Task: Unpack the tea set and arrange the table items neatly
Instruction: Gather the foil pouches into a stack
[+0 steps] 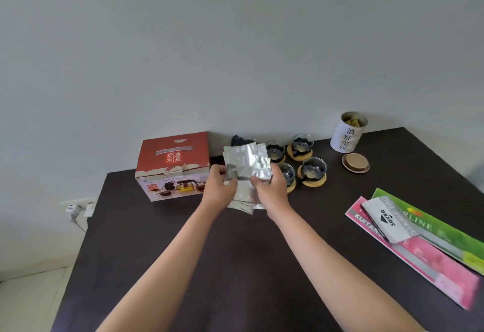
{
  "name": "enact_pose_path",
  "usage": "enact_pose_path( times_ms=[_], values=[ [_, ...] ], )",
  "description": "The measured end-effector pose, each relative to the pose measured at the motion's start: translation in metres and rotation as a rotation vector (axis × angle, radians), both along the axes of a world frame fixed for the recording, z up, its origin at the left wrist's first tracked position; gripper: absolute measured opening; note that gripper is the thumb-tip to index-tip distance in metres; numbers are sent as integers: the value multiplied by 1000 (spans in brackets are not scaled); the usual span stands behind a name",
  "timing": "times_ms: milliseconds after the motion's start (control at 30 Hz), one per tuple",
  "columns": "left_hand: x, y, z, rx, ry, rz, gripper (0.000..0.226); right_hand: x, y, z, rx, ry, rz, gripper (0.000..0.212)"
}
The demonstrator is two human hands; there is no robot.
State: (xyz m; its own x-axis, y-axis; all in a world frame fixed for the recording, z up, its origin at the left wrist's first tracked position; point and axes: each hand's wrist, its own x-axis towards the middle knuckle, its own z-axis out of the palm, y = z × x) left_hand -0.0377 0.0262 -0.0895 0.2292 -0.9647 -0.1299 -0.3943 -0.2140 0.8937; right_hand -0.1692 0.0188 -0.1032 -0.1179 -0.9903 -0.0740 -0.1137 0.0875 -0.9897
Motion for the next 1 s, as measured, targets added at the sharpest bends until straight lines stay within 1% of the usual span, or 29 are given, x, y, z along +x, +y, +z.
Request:
enact_pose_path(
  times_ms=[200, 300, 500, 633, 733, 833, 933, 1000],
  values=[
    [-125, 27, 1, -45, 28, -106, 20, -122, 46, 2, 10, -43, -183, 24],
    [-208, 40, -3, -38, 50, -212, 22, -202, 71, -3, 40, -49, -294, 20],
    [-389, 80, -28, 36, 73, -429, 22, -371, 142, -28, 94, -97, -608, 24],
    [-495, 117, -52, 108, 66, -619, 22, -465, 198, -53, 150, -98, -816, 26],
    [-560, 144, -75, 142, 17, -773, 29, -517, 236, -83, 247, -114, -977, 26],
    [-617, 165, -104, 168, -92, -934, 35, -558, 268, -115, 366, -119, -1123, 31],
    [-666, 178, -139, 261, -190, -1102, 31, -595, 290, -151, 474, -120, -1218, 35],
    [-695, 180, -164, 320, -277, -1186, 17, -618, 299, -173, 572, -126, -1254, 41]
  ],
)
